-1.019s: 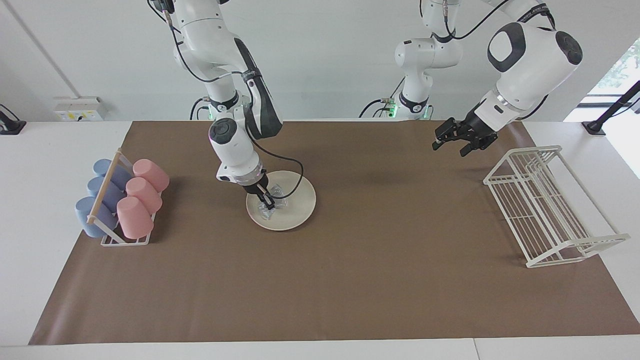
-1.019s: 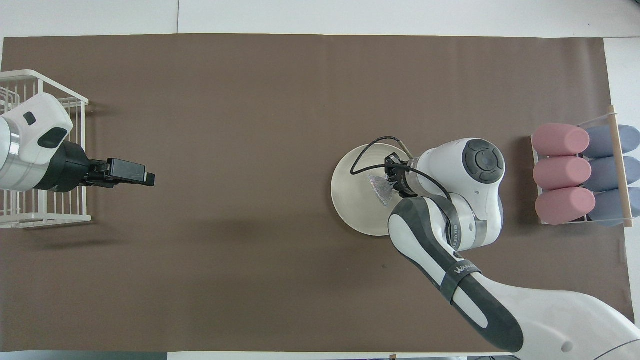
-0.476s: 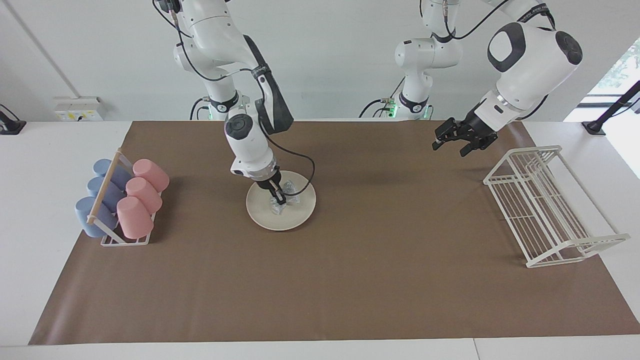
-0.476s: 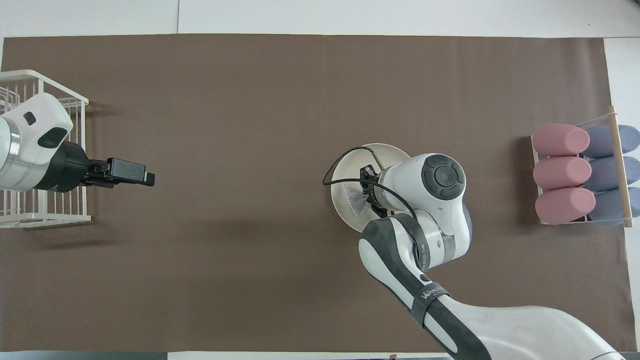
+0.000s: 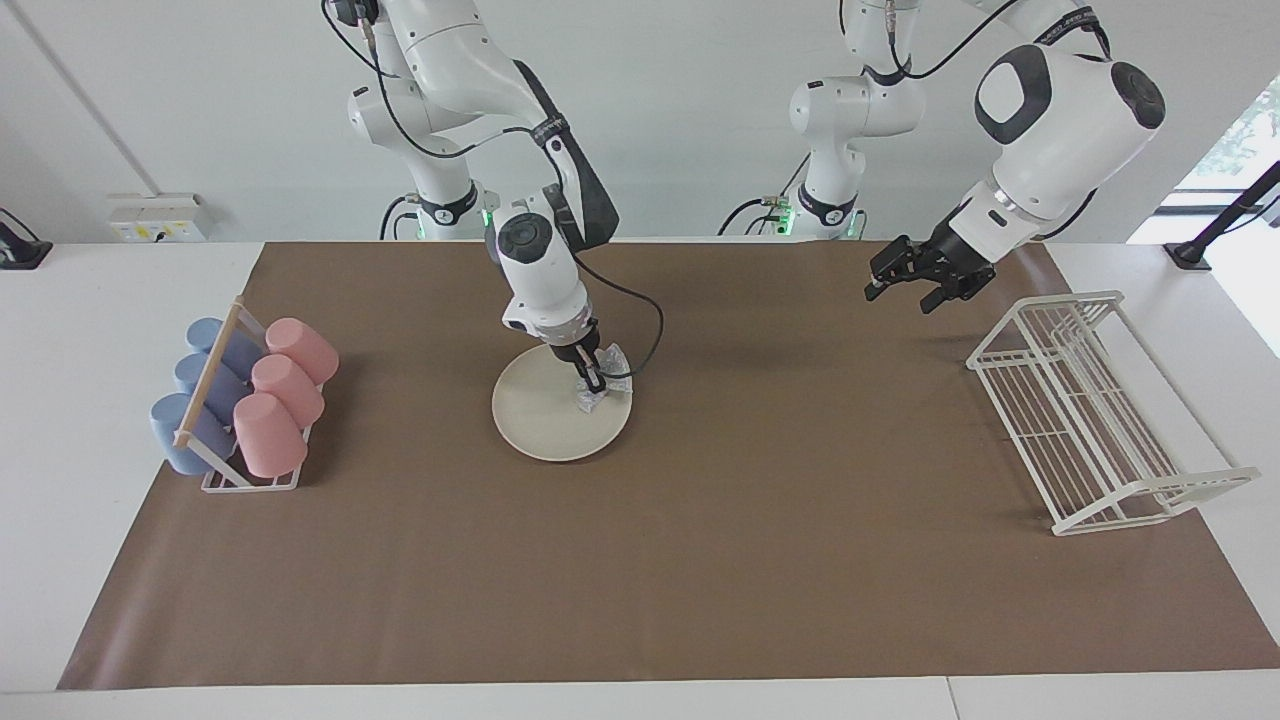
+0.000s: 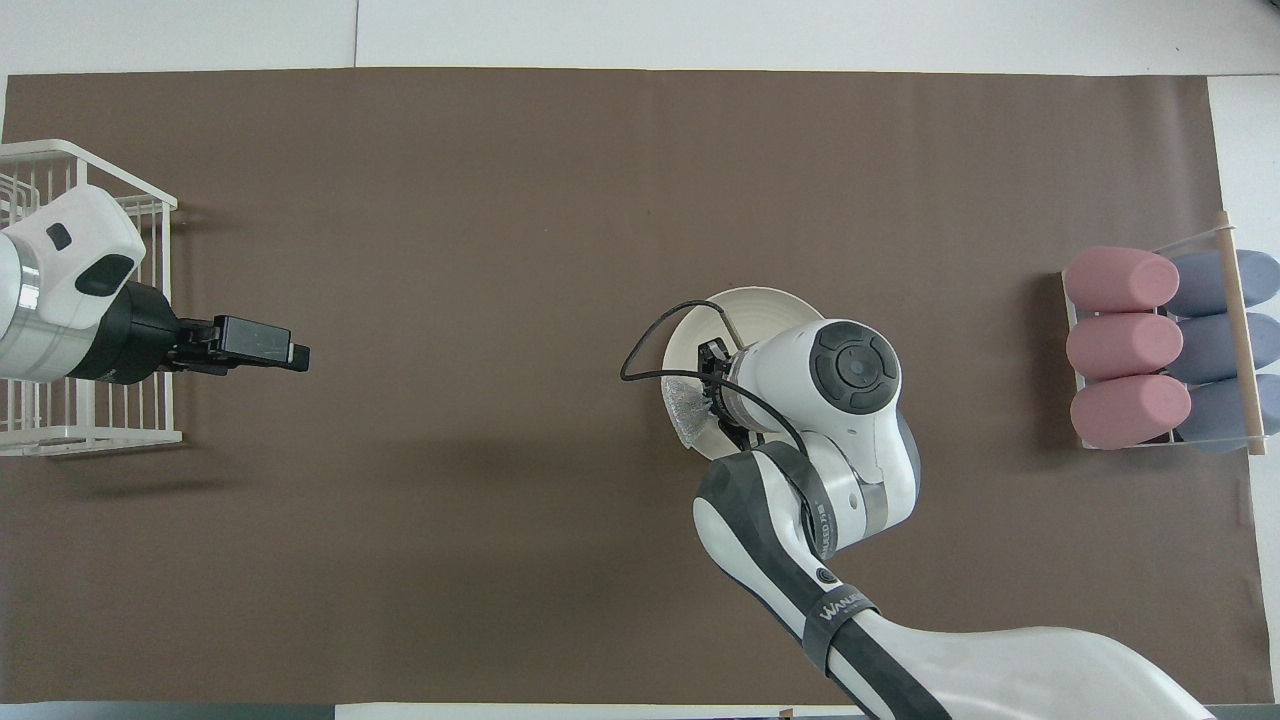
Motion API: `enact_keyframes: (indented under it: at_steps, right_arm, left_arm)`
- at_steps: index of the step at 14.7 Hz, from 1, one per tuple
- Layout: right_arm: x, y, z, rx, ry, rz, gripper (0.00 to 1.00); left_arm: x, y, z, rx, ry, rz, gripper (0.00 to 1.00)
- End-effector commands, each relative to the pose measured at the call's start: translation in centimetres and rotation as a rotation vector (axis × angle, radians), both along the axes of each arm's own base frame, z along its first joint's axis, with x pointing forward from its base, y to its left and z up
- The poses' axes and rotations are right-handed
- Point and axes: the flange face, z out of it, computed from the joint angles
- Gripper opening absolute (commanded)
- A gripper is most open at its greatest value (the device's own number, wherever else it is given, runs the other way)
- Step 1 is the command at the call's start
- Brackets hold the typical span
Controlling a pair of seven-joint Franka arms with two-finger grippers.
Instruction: Wipe plate with sponge
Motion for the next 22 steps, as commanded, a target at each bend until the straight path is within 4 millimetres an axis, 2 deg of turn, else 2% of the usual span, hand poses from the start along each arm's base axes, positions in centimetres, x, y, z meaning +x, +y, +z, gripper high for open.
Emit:
enact_keyframes:
  at_steps: [1,4,5,7,8,10,11,14,16,17,20,22]
  right_arm:
    - [1.6,0.5,7.3,0.025,0.043,-0.042,0.0]
    - [2.6,2.8,14.2,0.004,0.051,-0.067,0.0]
    - [2.1,4.6,16.0,-0.015,0.039,-0.049,0.0]
    - [1.7,8.1,18.3,-0.05,0.011,-0.071,0.0]
    - [1.7,9.6,20.0,-0.064,-0.028,-0.109,0.0]
    - [1.3,12.7,21.5,-0.125,-0.136,-0.083,0.0]
    - [1.2,12.9,21.9,-0.137,-0.137,-0.102,0.0]
    - [0.8,14.0,22.1,-0.028,-0.024,-0.267,0.0]
    - [-0.8,16.3,22.2,-0.001,-0.013,-0.319,0.0]
    - [-1.1,16.9,22.4,0.013,-0.017,-0.342,0.0]
    - [-1.2,17.2,22.7,0.023,-0.04,-0.338,0.0]
    - [-1.1,17.1,22.6,0.024,-0.042,-0.335,0.0]
  left_arm:
    - [-0.1,0.1,0.4,0.023,-0.013,0.008,1.0]
    - [-0.2,0.1,0.3,0.022,-0.007,0.013,1.0]
    - [-0.3,0.0,0.3,0.021,-0.003,0.009,1.0]
    - [-0.6,0.1,0.2,-0.023,0.018,0.028,1.0]
    - [-0.6,0.4,0.2,-0.111,0.039,0.065,1.0]
    - [-1.0,1.4,0.2,-0.275,0.073,0.135,1.0]
    - [-1.4,0.9,0.1,-0.334,0.085,0.142,1.0]
    - [-3.1,-1.2,-0.8,-0.538,0.122,0.169,1.0]
    - [-3.5,-2.0,-1.9,-0.663,0.115,0.151,1.0]
    - [-3.7,-2.5,-2.3,-0.72,0.114,0.145,1.0]
    - [-4.1,-5.7,-3.0,-0.837,0.103,0.088,1.0]
    - [-3.8,-6.5,-4.0,-0.859,0.088,0.052,1.0]
